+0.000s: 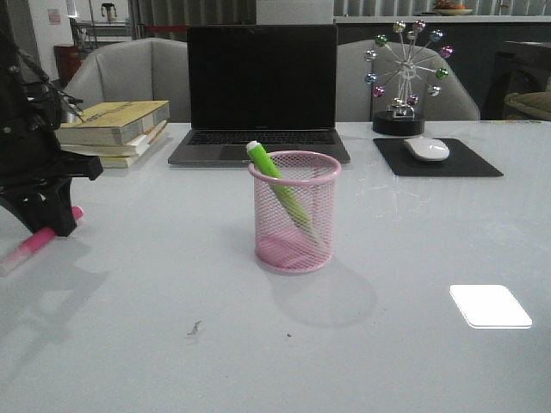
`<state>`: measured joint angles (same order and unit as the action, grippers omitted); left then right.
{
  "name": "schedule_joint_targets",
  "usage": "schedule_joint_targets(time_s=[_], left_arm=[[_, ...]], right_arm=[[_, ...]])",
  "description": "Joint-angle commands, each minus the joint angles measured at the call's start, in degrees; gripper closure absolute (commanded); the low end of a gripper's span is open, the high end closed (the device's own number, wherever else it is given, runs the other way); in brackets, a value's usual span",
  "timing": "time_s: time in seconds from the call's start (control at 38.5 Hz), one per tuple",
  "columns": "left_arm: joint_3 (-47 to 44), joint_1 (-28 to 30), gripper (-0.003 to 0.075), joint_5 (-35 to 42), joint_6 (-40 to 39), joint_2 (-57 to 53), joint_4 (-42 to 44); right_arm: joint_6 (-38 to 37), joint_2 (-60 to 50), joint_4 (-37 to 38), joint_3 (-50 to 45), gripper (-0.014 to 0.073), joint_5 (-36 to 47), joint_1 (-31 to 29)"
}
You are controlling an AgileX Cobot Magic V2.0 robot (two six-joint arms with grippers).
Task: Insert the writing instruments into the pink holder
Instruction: 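Lift the pink highlighter and carry it above the pink holder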
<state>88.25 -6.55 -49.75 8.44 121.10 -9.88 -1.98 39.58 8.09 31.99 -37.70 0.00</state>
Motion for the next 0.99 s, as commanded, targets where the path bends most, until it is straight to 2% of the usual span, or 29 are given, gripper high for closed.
schedule_joint_targets(time_s=[0.0, 0.44, 0.55, 0.96], left_arm=[[1.0, -0.9, 0.0628, 0.1, 0.0, -3.2, -2.5], [1.0, -7.7, 0.0628, 18.4, 0.0, -17.4, -3.5], [1.0, -10.7, 0.0628, 22.7, 0.0, -20.4, -3.7], [-3.5, -25.3, 0.0628, 48.6, 0.0, -23.5, -11.3]], right_arm=[[0.5, -0.3, 1.2, 1.6, 0.0160, 2.9, -0.3], [0.5, -0.3, 1.3, 1.6, 0.0160, 1.3, -0.3], [0.5, -0.3, 1.3, 1.6, 0.0160, 1.3, -0.3], [0.5, -0.2, 1.3, 1.6, 0.0160, 1.2, -0.3]])
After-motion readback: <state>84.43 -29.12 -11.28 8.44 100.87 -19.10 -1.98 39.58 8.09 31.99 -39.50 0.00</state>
